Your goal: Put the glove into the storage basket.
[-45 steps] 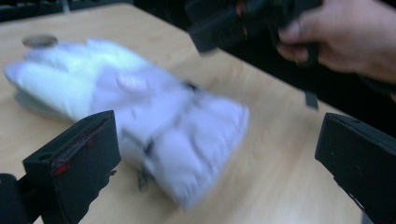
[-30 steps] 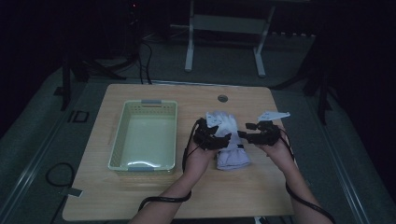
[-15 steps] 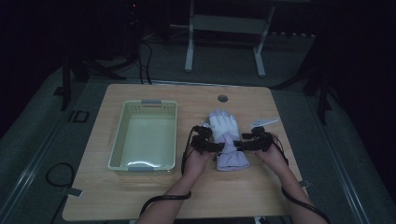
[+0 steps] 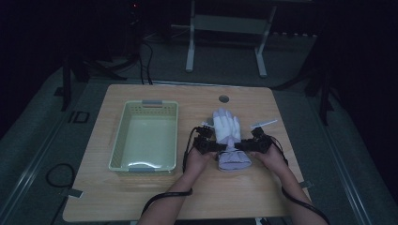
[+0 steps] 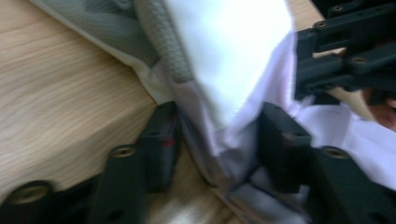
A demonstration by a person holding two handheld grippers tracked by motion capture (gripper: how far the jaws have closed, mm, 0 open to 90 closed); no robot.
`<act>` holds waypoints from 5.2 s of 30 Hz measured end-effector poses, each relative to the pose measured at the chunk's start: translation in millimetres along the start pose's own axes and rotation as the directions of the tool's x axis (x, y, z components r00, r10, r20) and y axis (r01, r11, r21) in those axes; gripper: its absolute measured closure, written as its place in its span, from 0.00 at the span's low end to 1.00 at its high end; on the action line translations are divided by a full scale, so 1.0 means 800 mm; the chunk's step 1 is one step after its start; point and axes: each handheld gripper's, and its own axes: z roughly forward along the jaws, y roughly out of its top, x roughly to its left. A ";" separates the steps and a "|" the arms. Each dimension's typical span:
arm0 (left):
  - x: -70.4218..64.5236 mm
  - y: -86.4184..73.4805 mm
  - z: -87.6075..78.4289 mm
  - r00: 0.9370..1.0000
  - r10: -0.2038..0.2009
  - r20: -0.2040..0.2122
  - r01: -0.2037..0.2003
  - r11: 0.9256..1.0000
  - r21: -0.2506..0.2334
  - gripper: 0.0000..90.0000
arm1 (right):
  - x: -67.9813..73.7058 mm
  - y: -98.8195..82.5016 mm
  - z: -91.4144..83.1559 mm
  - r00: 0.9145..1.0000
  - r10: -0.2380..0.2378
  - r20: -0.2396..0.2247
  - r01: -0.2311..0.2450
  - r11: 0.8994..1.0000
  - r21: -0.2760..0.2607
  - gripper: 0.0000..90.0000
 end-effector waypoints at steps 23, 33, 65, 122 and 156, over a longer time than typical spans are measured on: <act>-0.048 0.024 -0.054 0.993 0.115 -0.004 -0.115 0.993 -0.010 0.83 | 0.049 0.012 -0.051 0.996 0.004 0.086 0.005 0.995 -0.104 0.90; -0.046 0.039 -0.112 0.990 0.136 -0.024 -0.136 0.990 -0.021 0.83 | 0.084 0.046 -0.061 0.996 -0.026 0.086 0.038 0.989 -0.140 0.90; 0.029 0.047 -0.262 0.979 0.156 -0.130 -0.162 0.986 -0.034 0.83 | 0.194 0.168 0.004 0.988 -0.141 0.059 0.148 0.978 -0.148 0.90; 0.147 -0.048 -0.264 0.951 0.120 -0.285 -0.037 0.959 0.280 0.69 | 0.282 0.155 0.186 0.983 -0.166 0.082 0.153 0.977 0.145 0.78; 0.073 -0.055 -0.273 0.950 0.207 -0.234 -0.240 0.964 -0.119 0.03 | 0.222 0.141 0.093 0.960 -0.275 -0.055 0.268 0.958 -0.099 0.16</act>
